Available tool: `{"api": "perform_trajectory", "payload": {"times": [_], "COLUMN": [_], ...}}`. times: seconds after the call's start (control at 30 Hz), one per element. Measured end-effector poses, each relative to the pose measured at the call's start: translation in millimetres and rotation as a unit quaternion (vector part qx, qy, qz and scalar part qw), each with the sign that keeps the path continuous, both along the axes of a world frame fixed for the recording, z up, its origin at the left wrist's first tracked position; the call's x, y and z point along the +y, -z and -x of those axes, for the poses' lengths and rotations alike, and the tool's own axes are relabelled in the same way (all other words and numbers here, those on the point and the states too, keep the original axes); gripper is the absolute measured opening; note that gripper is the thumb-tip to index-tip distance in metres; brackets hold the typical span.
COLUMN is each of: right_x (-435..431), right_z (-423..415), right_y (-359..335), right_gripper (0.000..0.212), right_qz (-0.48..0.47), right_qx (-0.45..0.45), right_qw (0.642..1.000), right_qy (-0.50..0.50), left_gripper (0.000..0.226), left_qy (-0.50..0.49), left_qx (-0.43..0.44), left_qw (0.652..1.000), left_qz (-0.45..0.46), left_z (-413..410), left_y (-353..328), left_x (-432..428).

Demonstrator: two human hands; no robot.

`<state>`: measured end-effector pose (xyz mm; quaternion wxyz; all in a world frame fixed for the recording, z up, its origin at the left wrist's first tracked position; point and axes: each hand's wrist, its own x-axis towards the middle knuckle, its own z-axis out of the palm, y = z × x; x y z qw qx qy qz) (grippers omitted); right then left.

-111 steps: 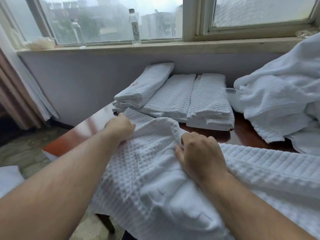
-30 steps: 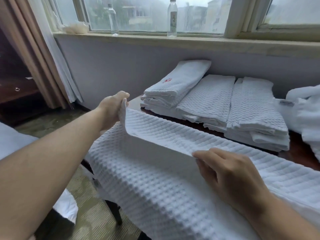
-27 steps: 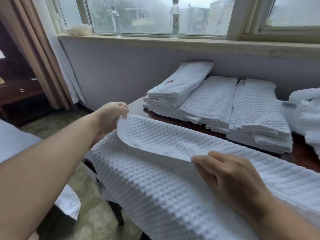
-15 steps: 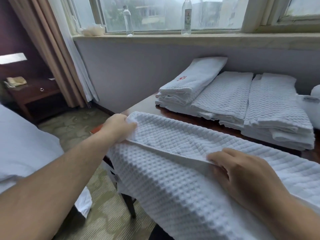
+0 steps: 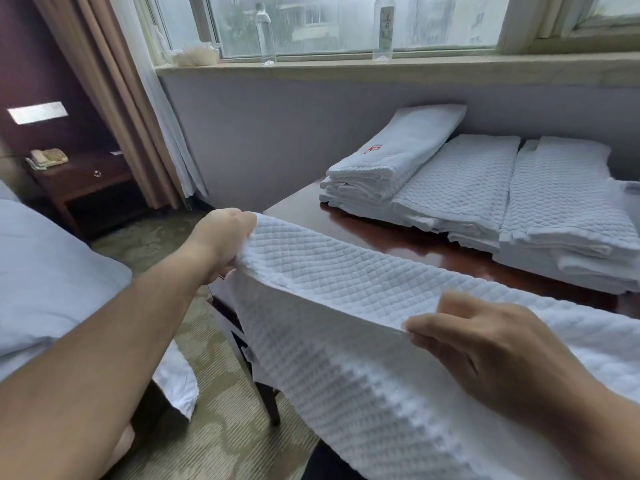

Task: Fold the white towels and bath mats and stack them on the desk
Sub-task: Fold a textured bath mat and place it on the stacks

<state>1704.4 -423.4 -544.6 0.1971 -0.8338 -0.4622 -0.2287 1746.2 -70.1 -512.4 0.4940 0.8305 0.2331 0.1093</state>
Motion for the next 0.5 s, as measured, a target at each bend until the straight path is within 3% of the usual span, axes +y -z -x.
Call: {"api": "perform_trajectory", "payload": {"times": [0.1,0.2,0.27,0.33,0.43,0.5], "right_x": [-0.5,-2.0,-1.6,-1.1,-0.7,-0.5], "right_z": [-0.5,-0.4,-0.1,-1.0,-2.3,-2.2], "right_y": [-0.2,1.8,1.8,-0.4,-3.1,-1.1], "right_gripper": [0.025,0.024,0.024,0.024,0.023,0.025], "right_qz": [0.008,0.019,0.012,-0.010,-0.037,-0.025], "right_qx": [0.005,0.015,0.008,-0.019,-0.049,-0.039], "right_qw": [1.000,0.999,1.000,1.000,0.998,0.999], "right_qy": [-0.017,-0.026,-0.025,-0.012,0.001,-0.005], "left_gripper": [0.013,0.013,0.012,0.014,0.027,0.022], "left_qy": [-0.012,0.013,0.015,0.000,-0.022,-0.015], "left_qx": [0.050,0.107,0.099,0.048,-0.023,-0.004], "left_qw": [0.984,0.960,0.953,0.972,0.997,0.998], "left_qz": [-0.168,-0.258,-0.285,-0.231,-0.073,-0.059], "left_z": [1.0,6.9,8.5,11.1,14.7,18.4], "left_y": [-0.1,3.6,5.8,4.0,-0.3,1.2], "left_x": [-1.7,-0.6,1.9,2.1,0.7,0.9]}}
